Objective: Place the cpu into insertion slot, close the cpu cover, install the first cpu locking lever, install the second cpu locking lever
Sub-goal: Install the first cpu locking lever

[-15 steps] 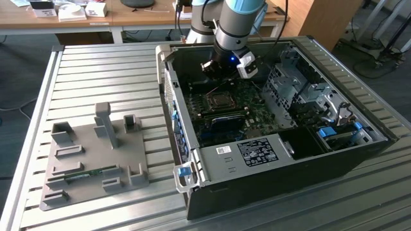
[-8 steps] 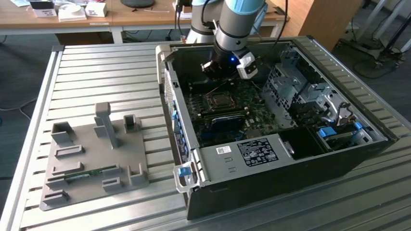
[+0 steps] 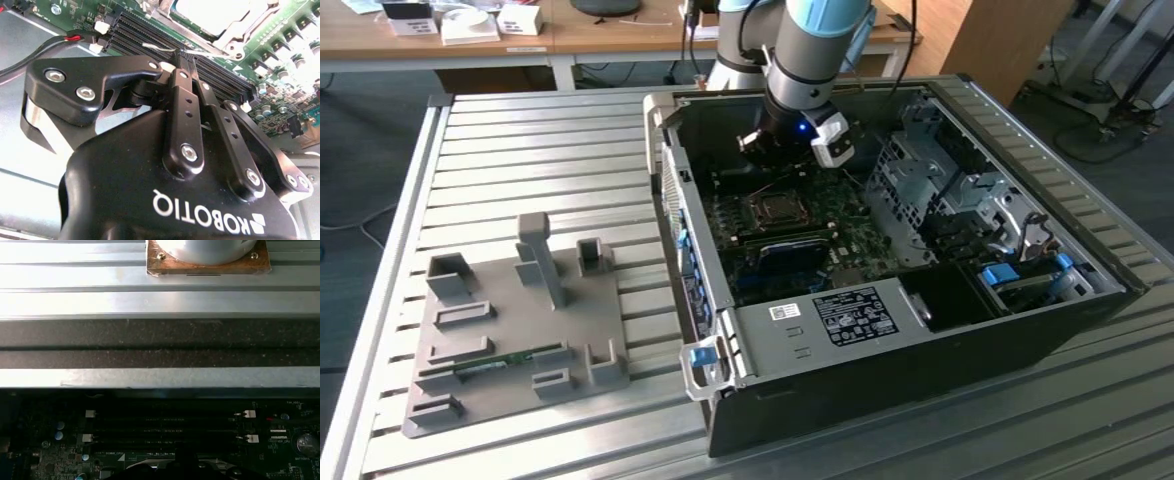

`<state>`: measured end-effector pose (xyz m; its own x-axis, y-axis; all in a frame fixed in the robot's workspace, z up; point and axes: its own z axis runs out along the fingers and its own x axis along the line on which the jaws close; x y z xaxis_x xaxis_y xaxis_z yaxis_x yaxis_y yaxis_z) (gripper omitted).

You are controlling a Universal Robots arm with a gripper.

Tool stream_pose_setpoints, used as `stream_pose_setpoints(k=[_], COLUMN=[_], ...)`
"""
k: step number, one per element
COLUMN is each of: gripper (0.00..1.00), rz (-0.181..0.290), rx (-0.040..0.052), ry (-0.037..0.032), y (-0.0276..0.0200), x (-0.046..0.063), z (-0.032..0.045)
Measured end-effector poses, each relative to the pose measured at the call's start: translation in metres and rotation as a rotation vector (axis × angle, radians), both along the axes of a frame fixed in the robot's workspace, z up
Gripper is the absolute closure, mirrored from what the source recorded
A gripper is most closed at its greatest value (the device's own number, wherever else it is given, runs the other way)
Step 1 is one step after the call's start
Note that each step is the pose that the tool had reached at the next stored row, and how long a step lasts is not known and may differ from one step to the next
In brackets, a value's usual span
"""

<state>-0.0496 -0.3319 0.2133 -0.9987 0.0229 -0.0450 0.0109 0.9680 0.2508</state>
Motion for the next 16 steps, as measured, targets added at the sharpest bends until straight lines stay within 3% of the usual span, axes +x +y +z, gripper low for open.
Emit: stream_pose_setpoints(k=[16], gripper=[0.89], rz=[0.0], rx=[-0.0001], ry=[0.0], y=[0.0], x=[0.004], z=[-0.0043])
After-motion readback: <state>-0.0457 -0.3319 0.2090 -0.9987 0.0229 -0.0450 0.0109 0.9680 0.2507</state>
